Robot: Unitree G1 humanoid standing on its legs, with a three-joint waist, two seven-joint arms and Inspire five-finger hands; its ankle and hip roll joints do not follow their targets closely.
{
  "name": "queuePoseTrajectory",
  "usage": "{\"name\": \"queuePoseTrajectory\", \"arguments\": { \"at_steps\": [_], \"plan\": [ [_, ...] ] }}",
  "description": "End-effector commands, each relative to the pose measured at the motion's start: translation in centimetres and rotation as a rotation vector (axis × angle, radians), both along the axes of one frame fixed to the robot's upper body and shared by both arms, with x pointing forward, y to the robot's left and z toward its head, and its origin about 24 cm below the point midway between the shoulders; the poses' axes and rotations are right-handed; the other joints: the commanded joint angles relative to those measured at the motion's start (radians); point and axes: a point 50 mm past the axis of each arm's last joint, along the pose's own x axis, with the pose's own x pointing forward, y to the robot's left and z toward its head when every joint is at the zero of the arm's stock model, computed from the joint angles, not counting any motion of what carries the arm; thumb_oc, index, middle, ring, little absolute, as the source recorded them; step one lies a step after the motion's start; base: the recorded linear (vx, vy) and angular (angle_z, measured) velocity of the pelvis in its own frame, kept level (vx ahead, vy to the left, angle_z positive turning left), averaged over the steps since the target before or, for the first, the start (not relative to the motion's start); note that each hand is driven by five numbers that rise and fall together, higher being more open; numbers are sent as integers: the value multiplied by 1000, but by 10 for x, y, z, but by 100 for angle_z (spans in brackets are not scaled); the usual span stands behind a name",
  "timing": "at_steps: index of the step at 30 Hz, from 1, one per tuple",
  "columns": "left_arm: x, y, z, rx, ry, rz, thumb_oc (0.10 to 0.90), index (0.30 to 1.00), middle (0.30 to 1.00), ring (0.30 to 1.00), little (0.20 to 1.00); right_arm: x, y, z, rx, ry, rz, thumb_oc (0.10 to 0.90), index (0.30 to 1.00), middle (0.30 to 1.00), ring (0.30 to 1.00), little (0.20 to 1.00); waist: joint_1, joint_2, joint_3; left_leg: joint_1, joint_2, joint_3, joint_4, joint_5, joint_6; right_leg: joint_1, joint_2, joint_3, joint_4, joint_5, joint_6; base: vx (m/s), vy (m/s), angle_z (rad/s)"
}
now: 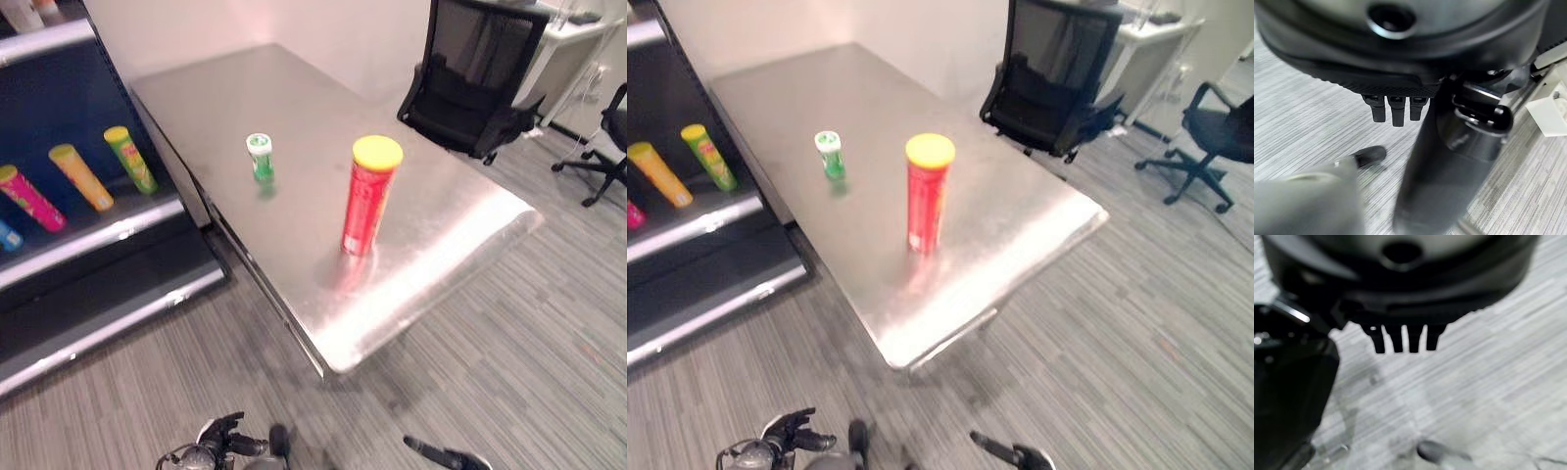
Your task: Put the goods on the table back onto the shelves and tidy them up.
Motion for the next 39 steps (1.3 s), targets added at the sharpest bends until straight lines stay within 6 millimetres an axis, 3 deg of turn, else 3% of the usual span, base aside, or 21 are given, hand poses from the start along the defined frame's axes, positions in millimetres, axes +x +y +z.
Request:
{"name": "queuePoseTrajectory", "arguments": {
  "at_steps": [1,7,10,12,13,14,15,16,18,19,20,21,22,23,24,27,29,34,36,39],
  "plan": [
    [-5,20,3,78,9,-16,800,900,900,900,900,17,-14,7,-64,-25,51,800,900,900,900,900,51,-44,-34,86,21,31,4,-131,-152,-40,-159,-8,-148,184,97,30,104,14],
    [-14,28,2,101,41,-12,800,900,900,900,900,2,-19,6,-72,26,26,800,900,900,900,900,45,-60,-37,103,12,52,4,-153,-140,-41,-177,0,-148,195,113,23,52,-1],
    [-14,31,3,101,37,1,800,900,900,900,900,-6,-36,10,-104,24,-77,800,900,900,900,900,35,-63,-40,106,13,58,4,-158,-141,-42,-178,4,-148,197,116,27,12,-5],
    [-15,36,4,102,28,17,800,900,900,900,900,-12,-60,20,-157,2,-183,800,900,900,900,900,28,-65,-43,112,13,61,4,-162,-142,-40,-178,4,-148,197,119,51,15,-13],
    [-13,41,8,108,9,18,800,900,900,900,900,-9,-99,41,-255,-71,-287,800,900,900,900,900,18,-67,-47,114,14,64,4,-166,-143,-40,-179,7,-148,197,123,53,27,-14],
    [-12,42,9,110,-4,18,800,900,900,900,900,-3,-121,58,-317,-142,-339,800,900,900,900,900,12,-66,-47,115,14,65,4,-168,-144,-41,-179,8,-148,196,125,39,21,-11],
    [-12,42,9,108,-3,16,800,900,900,900,900,-4,-121,58,-319,-141,-340,800,900,900,900,900,14,-65,-47,117,15,66,4,-169,-144,-40,-178,8,-148,196,125,32,22,-9],
    [-12,41,9,105,-11,15,800,900,900,900,900,8,-144,81,-396,-249,-370,800,900,900,900,900,7,-63,-45,125,16,68,4,-175,-144,-34,-178,9,-148,193,129,27,24,-8],
    [-13,36,8,96,-20,8,800,900,900,900,900,41,-178,136,-535,-506,-366,800,900,900,900,900,-4,-61,-48,128,16,74,4,-179,-145,-38,-179,14,-148,194,133,27,39,-6],
    [-15,32,7,87,-17,6,800,900,900,900,900,84,-191,206,-627,-825,-276,800,900,900,900,900,-14,-62,-44,136,18,81,4,-184,-146,-37,-178,19,-148,193,136,5,25,-10],
    [-15,32,7,87,-17,4,800,900,900,900,900,83,-191,206,-627,-824,-277,800,900,900,900,900,-13,-62,-47,130,17,82,4,-180,-146,-43,-179,20,-148,196,135,-6,7,-25],
    [-17,32,6,84,-11,-3,800,900,900,900,900,121,-182,277,-646,-1120,-115,800,900,900,900,900,-15,-65,-43,137,20,88,4,-185,-148,-41,-178,26,-148,196,136,-9,-6,-36],
    [-17,32,7,74,-20,-8,800,900,900,900,900,142,-157,330,-614,-1358,59,800,900,900,900,900,-15,-65,-46,139,24,96,4,-186,-151,-44,-178,30,-148,196,137,-9,-11,-39],
    [-17,33,7,70,-26,-15,800,900,900,900,900,148,-143,350,-580,-1444,152,800,900,900,900,900,-14,-67,-51,135,24,98,4,-181,-152,-50,-178,31,-148,199,136,-5,-8,-28],
    [-17,32,7,69,-26,-15,800,900,900,900,900,148,-143,351,-579,-1444,152,800,900,900,900,900,-14,-66,-52,134,24,98,4,-181,-152,-51,-178,31,-148,199,136,-3,-9,-18],
    [-16,30,9,49,-43,-67,800,900,900,900,900,160,-103,404,-446,-1650,409,800,900,900,900,900,-2,-72,-67,135,30,106,4,-177,-158,-51,-177,27,-148,201,137,3,-6,-1],
    [-16,26,9,32,-48,-88,800,900,900,900,900,165,-81,423,-369,-1703,544,800,900,900,900,900,6,-74,-77,133,33,107,4,-175,-162,-50,-177,21,-148,202,137,7,-22,11],
    [-17,20,7,16,-46,-123,800,900,900,900,900,170,-62,431,-214,-1784,600,800,900,900,900,900,15,-74,-88,133,35,105,4,-176,-163,-47,-178,15,-148,201,136,14,-17,13],
    [-19,18,6,19,-39,-140,800,900,900,900,900,174,-39,434,-84,-1813,700,800,900,900,900,900,22,-74,-93,134,35,106,4,-177,-164,-45,-180,11,-148,200,137,0,0,0],
    [-21,17,6,11,-40,-149,800,900,900,900,900,176,-19,436,-36,-1756,851,800,900,900,900,900,30,-75,-98,132,35,103,4,-175,-166,-43,-181,6,-148,201,137,0,0,0]
  ]
}}
